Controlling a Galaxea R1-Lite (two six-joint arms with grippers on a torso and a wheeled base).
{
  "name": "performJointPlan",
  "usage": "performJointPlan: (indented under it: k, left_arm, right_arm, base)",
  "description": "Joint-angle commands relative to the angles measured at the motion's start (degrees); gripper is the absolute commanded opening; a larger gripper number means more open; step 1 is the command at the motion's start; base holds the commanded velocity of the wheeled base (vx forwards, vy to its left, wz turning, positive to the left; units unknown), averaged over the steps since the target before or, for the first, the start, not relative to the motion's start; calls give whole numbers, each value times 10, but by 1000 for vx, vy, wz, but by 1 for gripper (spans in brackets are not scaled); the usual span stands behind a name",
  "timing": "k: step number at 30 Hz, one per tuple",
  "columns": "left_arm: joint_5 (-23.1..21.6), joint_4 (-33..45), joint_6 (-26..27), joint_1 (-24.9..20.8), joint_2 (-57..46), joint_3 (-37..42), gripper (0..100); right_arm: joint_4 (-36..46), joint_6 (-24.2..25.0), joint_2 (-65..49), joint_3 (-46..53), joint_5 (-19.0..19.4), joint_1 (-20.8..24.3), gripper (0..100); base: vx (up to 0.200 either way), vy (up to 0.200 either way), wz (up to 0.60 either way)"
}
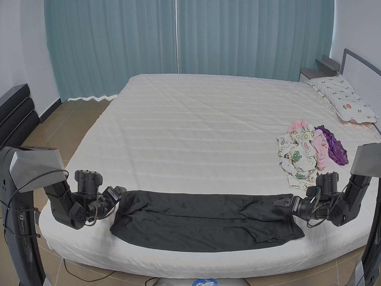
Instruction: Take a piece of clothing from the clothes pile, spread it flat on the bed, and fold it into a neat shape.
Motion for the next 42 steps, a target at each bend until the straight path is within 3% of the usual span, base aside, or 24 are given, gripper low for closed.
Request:
performJointPlan:
  k: [1, 6, 7, 16, 30, 31, 36, 42]
  left_arm:
    - [10, 33, 5, -21, 2, -27, 100]
    - [11, 34, 7, -29, 23, -42, 100]
    - [11, 34, 9, -29, 25, -43, 0]
    - [69, 39, 55, -15, 33, -39, 0]
    - [64, 34, 54, 0, 21, -27, 0]
    - [64, 34, 54, 0, 21, -27, 100]
    - [60, 32, 54, -5, 21, -32, 100]
    - [58, 33, 52, -44, 25, -42, 100]
  right_arm:
    - [0, 24, -21, 17, -15, 10, 100]
    - [-19, 28, -17, 24, -17, 8, 100]
    - [-24, 29, -16, 26, -17, 8, 100]
    - [-32, 27, -8, 32, -17, 6, 100]
    - [-48, 28, -9, 51, -18, 4, 100]
    - [-48, 28, -9, 51, -18, 4, 100]
    - [-51, 28, -9, 55, -18, 5, 100]
    - [-57, 28, -7, 57, -17, 9, 100]
  base:
    - [0, 0, 0]
    - [0, 0, 0]
    - [0, 0, 0]
    - [0, 0, 0]
    - [0, 0, 0]
    - [0, 0, 0]
    - [0, 0, 0]
    - [0, 0, 0]
